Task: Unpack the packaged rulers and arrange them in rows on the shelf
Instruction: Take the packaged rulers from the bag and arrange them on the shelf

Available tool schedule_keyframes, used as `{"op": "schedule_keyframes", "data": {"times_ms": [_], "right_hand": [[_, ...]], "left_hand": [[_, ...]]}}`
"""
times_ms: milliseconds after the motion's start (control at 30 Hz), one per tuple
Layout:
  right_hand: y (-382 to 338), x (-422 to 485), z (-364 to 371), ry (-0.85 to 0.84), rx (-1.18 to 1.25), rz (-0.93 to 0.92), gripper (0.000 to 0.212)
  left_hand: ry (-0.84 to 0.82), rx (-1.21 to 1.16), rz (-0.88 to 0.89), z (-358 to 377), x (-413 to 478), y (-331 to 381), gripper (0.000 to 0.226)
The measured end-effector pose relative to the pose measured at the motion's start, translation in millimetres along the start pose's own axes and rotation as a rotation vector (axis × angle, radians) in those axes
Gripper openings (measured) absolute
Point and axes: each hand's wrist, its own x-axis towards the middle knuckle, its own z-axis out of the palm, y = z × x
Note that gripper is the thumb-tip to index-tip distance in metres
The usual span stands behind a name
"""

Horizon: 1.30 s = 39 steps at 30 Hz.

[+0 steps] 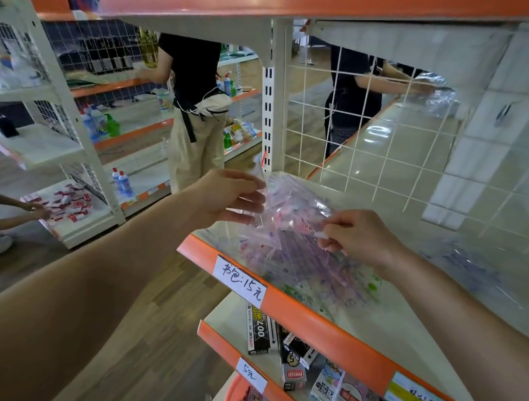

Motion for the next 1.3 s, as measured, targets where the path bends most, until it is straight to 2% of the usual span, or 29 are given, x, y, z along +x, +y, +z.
{"op": "schedule_keyframes", "data": {"times_ms": [100, 200, 267, 300, 367, 433, 500, 567, 633, 700, 800, 867, 933, 1000, 1033, 1167, 1300], "right_hand": [[1.1, -0.9, 1.5, -0.028, -0.150, -0.010, 0.022], [-0.9, -0.9, 4.1, 0.064, -0.315, -0.099, 0.032], [-10.0, -3.1, 4.6, 0.119, -0.203, -0.133, 0.034], [-16.3, -5.1, 4.7, 0.110, -0.103, -0.149, 0.032], [-27.0, -10.5, 3.8, 0.048, 0.096, -0.137, 0.015], [-28.3, -11.2, -2.0, 0.018, 0.149, -0.079, 0.019], [-19.3, -9.5, -18.0, 0.084, 0.069, -0.046, 0.022], [-0.1, -8.5, -47.0, 0.229, -0.051, -0.015, 0.027], [24.2, -10.3, -83.5, 0.350, -0.177, 0.060, 0.027], [47.2, -16.1, -114.8, 0.421, -0.322, 0.140, 0.019], [69.3, -23.1, -139.1, 0.441, -0.511, 0.274, 0.018], [73.2, -27.5, -140.5, 0.402, -0.609, 0.340, 0.016], [70.3, -28.1, -135.0, 0.366, -0.718, 0.371, 0.012], [61.1, -24.8, -123.7, 0.392, -0.824, 0.353, 0.033], [53.9, -22.5, -115.8, 0.409, -0.867, 0.317, 0.036], [28.5, -9.3, -79.5, 0.391, -1.008, 0.132, 0.035], [21.6, 0.9, -66.5, 0.294, -1.117, 0.162, 0.036]], "left_hand": [[0.027, -0.095, -0.006, 1.8, 3.5, 4.2, 0.009], [0.001, -0.124, -0.018, 7.2, 6.2, 8.6, 0.004], [-0.030, -0.109, -0.018, 17.0, 8.5, 12.3, 0.006], [-0.043, -0.115, -0.016, 23.8, 10.0, 14.8, 0.008], [-0.077, -0.129, -0.016, 38.8, 12.2, 20.0, 0.012], [-0.109, -0.028, -0.003, 51.2, 13.6, 23.8, 0.012], [-0.087, 0.228, 0.039, 54.9, 17.5, 22.4, 0.009], [0.006, 0.459, 0.096, 50.1, 24.3, 16.6, 0.011], [0.122, 0.590, 0.139, 37.1, 35.4, 9.0, 0.014], [0.230, 0.700, 0.131, 19.2, 46.8, 0.9, 0.015], [0.305, 0.864, 0.084, -0.7, 61.4, -9.7, 0.019], [0.281, 0.977, 0.070, -5.1, 62.7, -13.7, 0.030], [0.241, 1.032, 0.074, -6.1, 61.7, -17.2, 0.039], [0.206, 1.033, 0.067, -5.6, 61.4, -20.0, 0.047], [0.189, 1.022, 0.058, -4.7, 60.5, -20.7, 0.052], [0.113, 0.944, 0.030, -2.8, 61.3, -26.1, 0.077], [0.024, 0.919, -0.001, -2.5, 67.8, -32.8, 0.091]]}}
